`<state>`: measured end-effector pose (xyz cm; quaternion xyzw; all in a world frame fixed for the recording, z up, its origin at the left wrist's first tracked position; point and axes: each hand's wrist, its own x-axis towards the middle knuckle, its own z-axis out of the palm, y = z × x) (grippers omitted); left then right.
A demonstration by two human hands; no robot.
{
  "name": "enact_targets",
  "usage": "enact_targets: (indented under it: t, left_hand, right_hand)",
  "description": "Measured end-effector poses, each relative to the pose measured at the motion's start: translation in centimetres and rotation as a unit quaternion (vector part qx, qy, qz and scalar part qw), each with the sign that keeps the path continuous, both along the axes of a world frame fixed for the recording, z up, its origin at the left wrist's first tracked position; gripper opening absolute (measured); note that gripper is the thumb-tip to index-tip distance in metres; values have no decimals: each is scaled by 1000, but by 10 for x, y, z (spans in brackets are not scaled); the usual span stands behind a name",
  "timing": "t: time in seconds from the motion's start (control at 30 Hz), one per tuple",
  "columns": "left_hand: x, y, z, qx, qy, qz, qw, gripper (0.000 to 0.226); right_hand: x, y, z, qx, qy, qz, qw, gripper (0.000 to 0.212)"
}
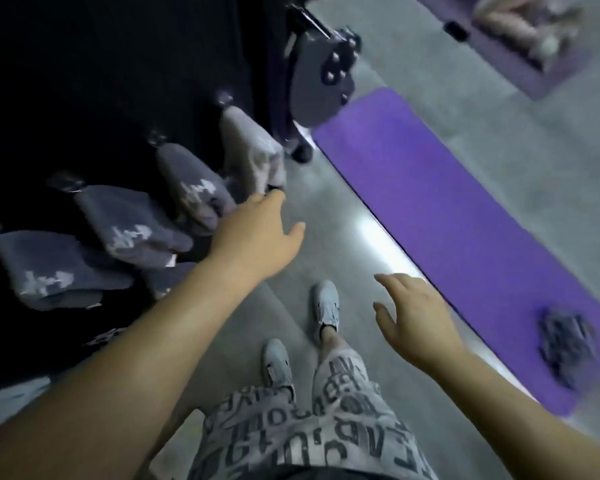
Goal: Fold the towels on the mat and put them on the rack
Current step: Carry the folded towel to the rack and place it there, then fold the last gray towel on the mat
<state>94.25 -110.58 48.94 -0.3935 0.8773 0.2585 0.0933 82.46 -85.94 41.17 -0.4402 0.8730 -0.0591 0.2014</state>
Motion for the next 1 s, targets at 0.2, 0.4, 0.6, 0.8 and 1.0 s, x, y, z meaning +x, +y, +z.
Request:
enact_targets:
  t: [0.2,0.4,0.6,0.8,1.0]
  left_hand:
    - [-92,79,-36,18,-31,-194,980,56]
    - [-206,166,-56,4,-39,-365,930,54]
    - [-367,272,-64,-54,-28,-506,860,52]
    - [-556,404,-81,-98,-45,-610,785,52]
    - [-703,511,-79,-108,-28,-670,734,50]
  right_hand:
    - [4,116,-18,46,-34,-204,977,48]
    - [-27,191,-14,24,-36,-378,925,45]
    - [-118,262,-23,-27,-6,-514,857,43]
    - [-235,338,-48,12,-43,-611,790,42]
    - [-343,404,-46,4,-58,-680,731,44]
